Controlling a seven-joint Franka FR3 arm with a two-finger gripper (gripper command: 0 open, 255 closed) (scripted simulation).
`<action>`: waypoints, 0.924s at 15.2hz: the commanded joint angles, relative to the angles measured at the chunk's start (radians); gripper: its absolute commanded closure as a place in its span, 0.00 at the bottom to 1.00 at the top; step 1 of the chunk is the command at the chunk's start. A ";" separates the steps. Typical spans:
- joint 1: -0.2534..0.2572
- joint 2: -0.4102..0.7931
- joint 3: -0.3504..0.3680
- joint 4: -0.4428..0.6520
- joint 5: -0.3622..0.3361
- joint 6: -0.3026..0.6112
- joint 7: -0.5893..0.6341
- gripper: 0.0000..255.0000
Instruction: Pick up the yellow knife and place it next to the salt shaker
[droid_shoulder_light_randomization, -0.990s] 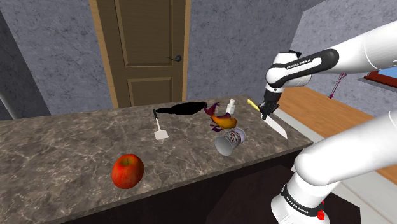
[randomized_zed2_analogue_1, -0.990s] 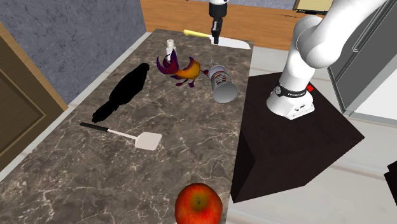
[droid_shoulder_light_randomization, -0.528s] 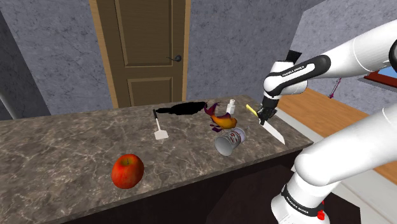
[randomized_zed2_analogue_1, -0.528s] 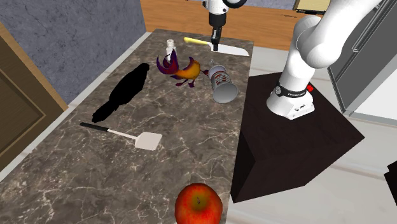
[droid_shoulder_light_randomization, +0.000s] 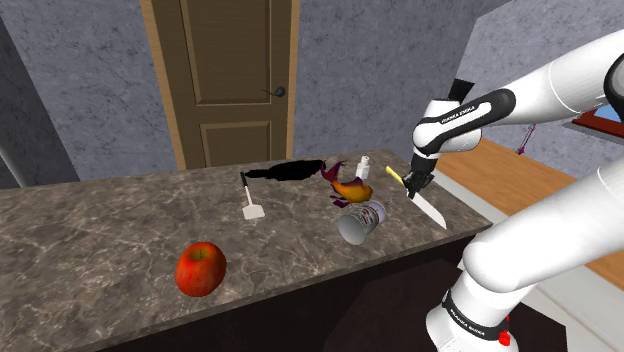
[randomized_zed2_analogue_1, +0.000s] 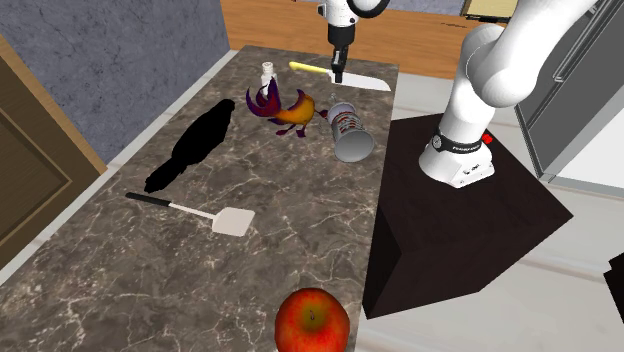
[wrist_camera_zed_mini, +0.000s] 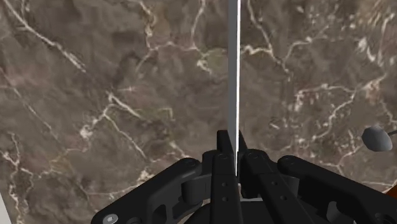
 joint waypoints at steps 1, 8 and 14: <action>0.000 0.000 0.000 0.000 0.000 0.000 0.000 1.00; -0.002 -0.026 0.008 0.017 -0.001 -0.042 0.003 0.00; -0.005 -0.087 0.029 0.071 0.001 -0.157 0.009 0.00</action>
